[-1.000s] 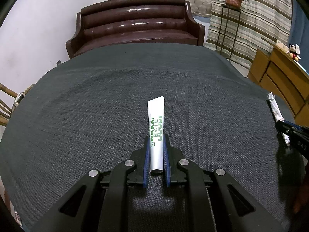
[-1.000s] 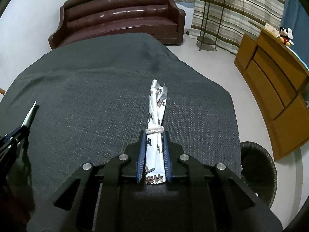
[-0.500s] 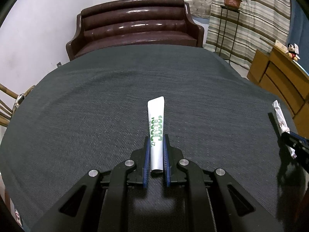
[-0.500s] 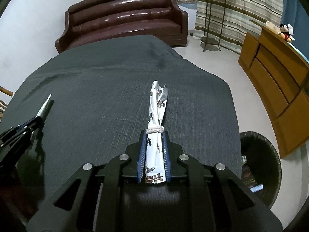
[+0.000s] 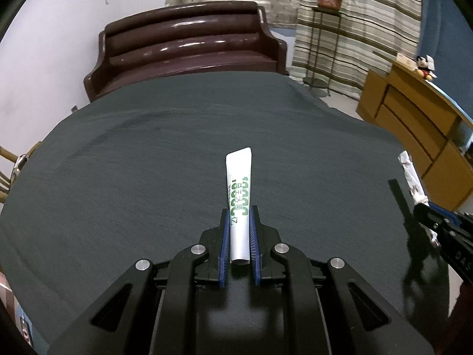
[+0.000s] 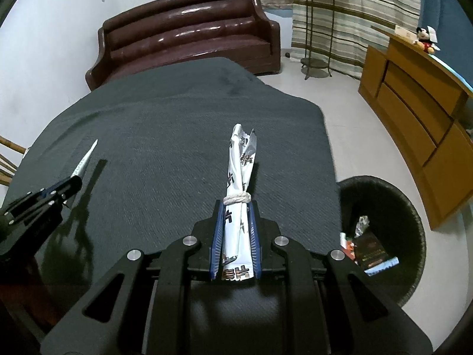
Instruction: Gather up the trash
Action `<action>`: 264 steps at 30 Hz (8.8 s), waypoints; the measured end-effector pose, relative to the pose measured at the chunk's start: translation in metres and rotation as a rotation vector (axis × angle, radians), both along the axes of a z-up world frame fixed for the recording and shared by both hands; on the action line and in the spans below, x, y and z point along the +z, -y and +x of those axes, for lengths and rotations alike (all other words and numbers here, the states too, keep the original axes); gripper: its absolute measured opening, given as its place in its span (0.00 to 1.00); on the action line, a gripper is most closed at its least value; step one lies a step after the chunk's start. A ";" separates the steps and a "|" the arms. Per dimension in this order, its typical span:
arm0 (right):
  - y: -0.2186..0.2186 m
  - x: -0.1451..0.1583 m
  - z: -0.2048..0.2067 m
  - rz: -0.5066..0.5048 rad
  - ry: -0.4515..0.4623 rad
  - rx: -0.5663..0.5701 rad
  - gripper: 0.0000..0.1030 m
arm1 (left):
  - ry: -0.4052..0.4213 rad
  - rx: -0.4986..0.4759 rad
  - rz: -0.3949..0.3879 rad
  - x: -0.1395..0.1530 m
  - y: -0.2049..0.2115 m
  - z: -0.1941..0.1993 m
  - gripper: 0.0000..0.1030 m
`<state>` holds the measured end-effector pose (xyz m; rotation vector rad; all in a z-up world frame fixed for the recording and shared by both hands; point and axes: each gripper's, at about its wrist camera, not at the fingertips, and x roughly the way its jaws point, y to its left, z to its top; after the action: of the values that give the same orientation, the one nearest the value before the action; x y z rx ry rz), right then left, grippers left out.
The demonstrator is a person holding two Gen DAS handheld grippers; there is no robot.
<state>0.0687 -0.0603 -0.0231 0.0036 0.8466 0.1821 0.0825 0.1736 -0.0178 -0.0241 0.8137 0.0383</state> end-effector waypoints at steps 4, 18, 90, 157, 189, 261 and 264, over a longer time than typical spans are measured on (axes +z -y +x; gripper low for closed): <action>0.018 0.003 -0.010 0.005 0.013 -0.027 0.16 | 0.012 -0.041 -0.001 0.002 0.019 -0.008 0.13; 0.102 -0.002 -0.037 -0.007 0.032 -0.164 0.16 | 0.023 -0.233 0.001 0.002 0.108 -0.023 0.13; 0.207 -0.019 -0.035 0.014 0.036 -0.403 0.57 | 0.015 -0.385 0.018 -0.006 0.237 -0.003 0.57; 0.138 0.055 -0.140 -0.073 0.297 -0.372 0.72 | 0.244 -0.280 -0.003 0.053 0.145 -0.104 0.78; 0.139 0.055 -0.140 -0.074 0.293 -0.371 0.72 | 0.240 -0.279 -0.004 0.052 0.147 -0.104 0.78; 0.136 0.057 -0.139 -0.076 0.291 -0.371 0.72 | 0.233 -0.320 -0.014 0.051 0.146 -0.104 0.81; 0.136 0.057 -0.140 -0.075 0.290 -0.372 0.72 | 0.236 -0.306 -0.003 0.050 0.147 -0.103 0.81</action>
<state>-0.0709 -0.1964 0.0342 0.0621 0.5500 -0.1956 -0.0202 0.0266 0.0322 0.0913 0.5745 -0.2509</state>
